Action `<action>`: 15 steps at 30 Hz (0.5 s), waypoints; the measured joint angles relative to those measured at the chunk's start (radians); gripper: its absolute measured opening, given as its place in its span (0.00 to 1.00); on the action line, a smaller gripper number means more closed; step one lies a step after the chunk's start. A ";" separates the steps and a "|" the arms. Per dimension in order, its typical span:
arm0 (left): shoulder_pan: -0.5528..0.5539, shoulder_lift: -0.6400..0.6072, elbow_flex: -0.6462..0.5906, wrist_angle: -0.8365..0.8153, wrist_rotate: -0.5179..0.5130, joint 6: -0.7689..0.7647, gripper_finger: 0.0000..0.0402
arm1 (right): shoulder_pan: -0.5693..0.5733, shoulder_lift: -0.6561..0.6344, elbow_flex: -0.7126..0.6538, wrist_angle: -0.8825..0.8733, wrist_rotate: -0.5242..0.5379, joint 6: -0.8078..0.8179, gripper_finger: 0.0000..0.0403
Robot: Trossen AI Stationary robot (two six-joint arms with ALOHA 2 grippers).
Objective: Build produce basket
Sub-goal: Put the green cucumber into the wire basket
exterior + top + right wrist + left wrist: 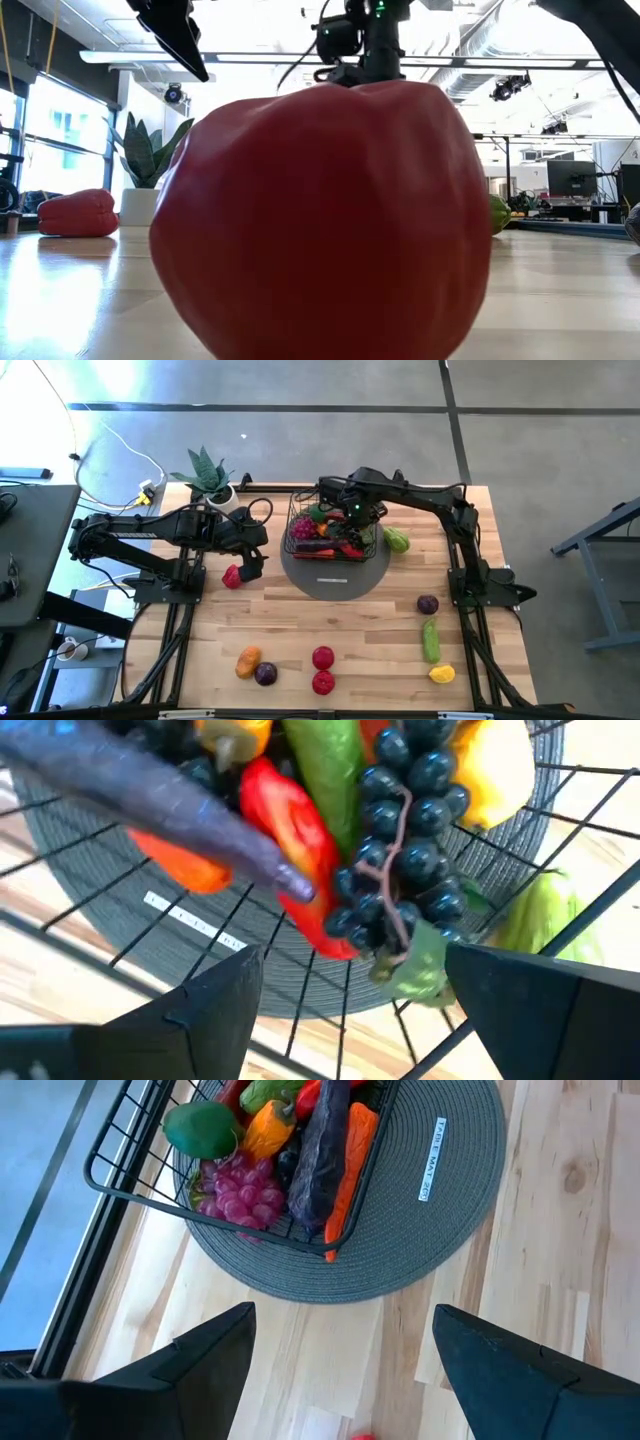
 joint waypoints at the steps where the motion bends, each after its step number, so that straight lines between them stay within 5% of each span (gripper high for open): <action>1: 0.000 0.000 0.000 -0.001 0.000 0.000 0.74 | 0.008 -0.003 0.000 0.003 0.006 0.001 0.73; 15: -0.001 0.000 0.000 -0.176 0.069 -0.173 0.74 | 0.165 -0.013 0.151 -0.036 0.146 -0.008 0.73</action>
